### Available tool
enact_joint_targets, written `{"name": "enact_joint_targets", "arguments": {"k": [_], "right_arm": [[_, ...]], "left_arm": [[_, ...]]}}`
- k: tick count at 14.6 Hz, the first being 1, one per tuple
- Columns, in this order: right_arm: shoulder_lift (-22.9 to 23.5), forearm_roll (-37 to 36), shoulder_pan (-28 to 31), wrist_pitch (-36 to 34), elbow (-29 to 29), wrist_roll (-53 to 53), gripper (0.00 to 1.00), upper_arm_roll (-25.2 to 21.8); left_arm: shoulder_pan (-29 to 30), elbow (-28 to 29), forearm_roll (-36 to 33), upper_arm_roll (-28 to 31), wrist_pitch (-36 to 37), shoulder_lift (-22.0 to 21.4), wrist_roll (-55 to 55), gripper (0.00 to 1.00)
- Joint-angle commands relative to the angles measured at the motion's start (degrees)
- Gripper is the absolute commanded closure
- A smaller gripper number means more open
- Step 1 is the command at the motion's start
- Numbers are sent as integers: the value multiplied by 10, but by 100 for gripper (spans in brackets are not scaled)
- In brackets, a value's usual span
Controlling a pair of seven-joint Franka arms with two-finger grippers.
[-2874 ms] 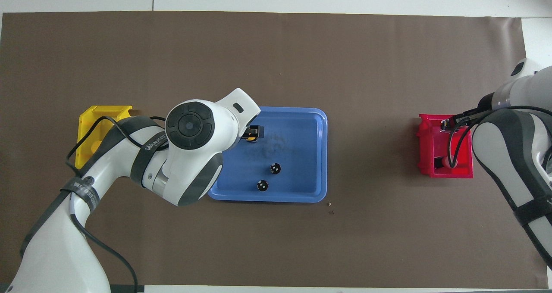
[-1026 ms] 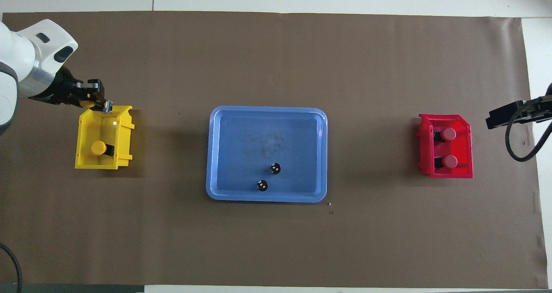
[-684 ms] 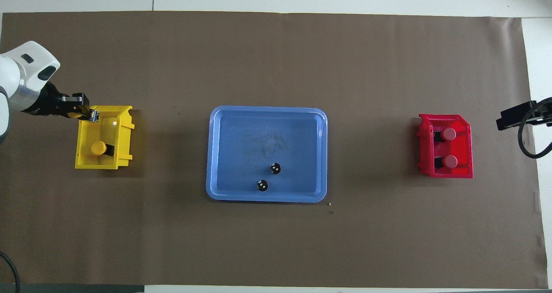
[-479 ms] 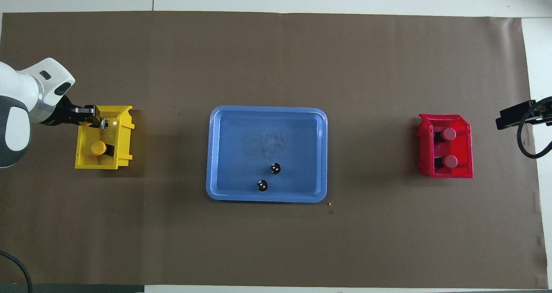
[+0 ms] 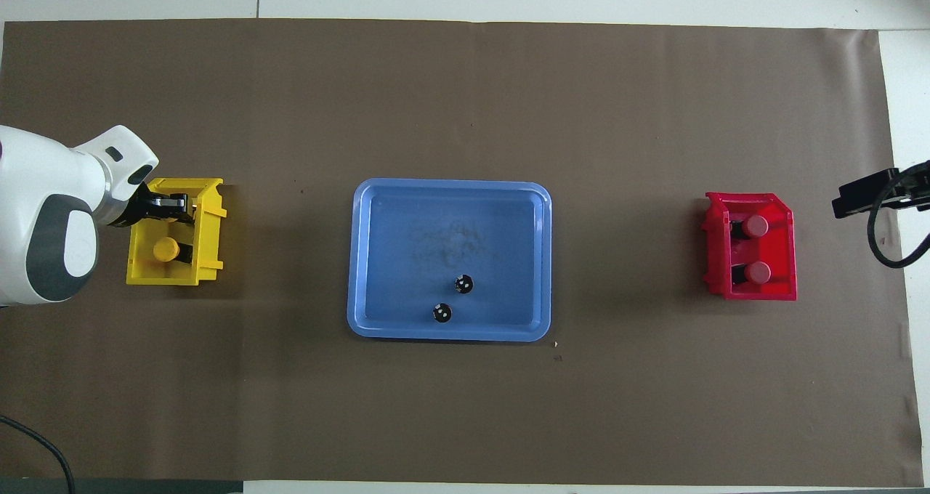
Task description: Sort red and yellow buttons by color
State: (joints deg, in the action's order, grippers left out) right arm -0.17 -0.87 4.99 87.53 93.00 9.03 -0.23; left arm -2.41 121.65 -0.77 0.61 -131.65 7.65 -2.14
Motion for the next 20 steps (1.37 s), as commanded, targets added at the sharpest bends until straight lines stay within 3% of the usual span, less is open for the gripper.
{"name": "enact_joint_targets", "arguments": {"k": [1,3,10,13,15,20], "right_arm": [[1,-1,-3,-9,-6,-9,0,6],[1,-1,-7,-10,-5,-9,0,6],[2,-2,-8,-8,-10,-9,0,6],[2,-2,-7,-9,-10,-9,0,6],[2,-2,-8,-8,-10,-9,0,6],[2,-2,-7,-9,-11,-9,0,6]], "left_arm": [[3,8,3,-1,-24,7,-10,87],[7,2,3,-1,-15,8,-10,51],[8,-75,4,-1,85,4,-9,45],[5,-136,3,-1,161,2,-9,0],[1,-188,0,-1,222,0,-12,0],[0,-389,6,-16,446,-1,-22,0]]}}
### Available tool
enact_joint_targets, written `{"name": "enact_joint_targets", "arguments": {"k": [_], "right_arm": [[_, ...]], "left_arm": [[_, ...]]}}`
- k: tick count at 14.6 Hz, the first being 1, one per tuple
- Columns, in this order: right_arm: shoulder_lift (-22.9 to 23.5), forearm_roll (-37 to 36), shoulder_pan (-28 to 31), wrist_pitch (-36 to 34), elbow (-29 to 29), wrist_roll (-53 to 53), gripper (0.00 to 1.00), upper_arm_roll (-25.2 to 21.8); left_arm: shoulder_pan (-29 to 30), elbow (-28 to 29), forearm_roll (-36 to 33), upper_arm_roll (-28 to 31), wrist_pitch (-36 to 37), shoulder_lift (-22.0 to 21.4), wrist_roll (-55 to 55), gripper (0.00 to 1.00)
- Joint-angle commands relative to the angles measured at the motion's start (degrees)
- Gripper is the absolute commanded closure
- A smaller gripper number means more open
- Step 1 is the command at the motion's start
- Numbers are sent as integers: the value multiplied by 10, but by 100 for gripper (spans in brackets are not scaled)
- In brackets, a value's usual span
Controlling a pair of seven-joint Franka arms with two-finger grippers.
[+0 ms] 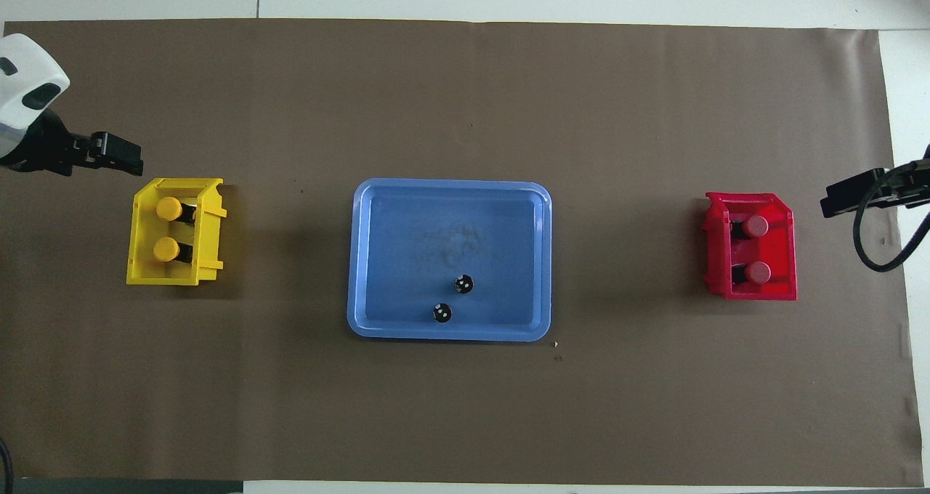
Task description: Sort red and yellow buttons by color
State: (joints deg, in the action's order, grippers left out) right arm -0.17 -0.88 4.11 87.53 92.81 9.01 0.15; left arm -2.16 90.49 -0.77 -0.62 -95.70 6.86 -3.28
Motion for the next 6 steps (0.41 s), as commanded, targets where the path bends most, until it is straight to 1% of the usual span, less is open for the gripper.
{"name": "enact_joint_targets", "arguments": {"k": [1,3,4,6], "right_arm": [[3,-2,2,-8,-9,-9,0,2],[2,-2,2,-8,-9,-9,0,2],[2,-2,2,-8,-9,-9,0,1],[3,-2,3,-8,-9,-9,0,2]], "left_arm": [[-3,-98,14,-4,123,4,-9,0],[-3,-109,30,-4,149,-11,-10,0],[-4,-109,30,-5,150,-18,-10,0],[-4,-109,30,-5,150,-21,-9,0]]}}
